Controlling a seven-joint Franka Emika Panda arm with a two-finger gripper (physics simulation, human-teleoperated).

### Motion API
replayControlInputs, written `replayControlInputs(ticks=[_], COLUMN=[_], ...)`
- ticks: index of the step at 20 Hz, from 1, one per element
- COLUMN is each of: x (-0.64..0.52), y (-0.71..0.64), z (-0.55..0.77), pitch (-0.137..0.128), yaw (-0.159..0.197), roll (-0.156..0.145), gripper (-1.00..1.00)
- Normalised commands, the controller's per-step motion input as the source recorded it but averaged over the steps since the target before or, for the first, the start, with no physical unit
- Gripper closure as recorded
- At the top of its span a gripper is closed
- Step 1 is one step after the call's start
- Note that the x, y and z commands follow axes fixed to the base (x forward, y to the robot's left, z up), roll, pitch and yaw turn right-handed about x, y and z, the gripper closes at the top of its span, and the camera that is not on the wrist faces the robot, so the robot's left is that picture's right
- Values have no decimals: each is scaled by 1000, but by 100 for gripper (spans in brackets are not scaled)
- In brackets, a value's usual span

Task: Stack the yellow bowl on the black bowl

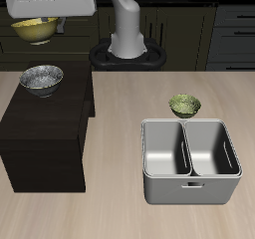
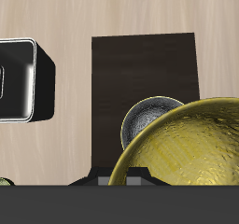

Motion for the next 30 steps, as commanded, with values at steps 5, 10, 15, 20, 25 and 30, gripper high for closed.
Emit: replayControlInputs(ticks=[5,10,15,20,25,30], x=[88,65,87,150,20,-53], y=[-225,-103,48,-47,29,104], z=[-5,-59,-215,-349,-225,-250], pitch=[-15,-10,8,32,22,33], yaw=[12,-9,10,-29,1,12], roll=[12,-1,-24,-10,-2,7], gripper=[100,100,100,100,100,100])
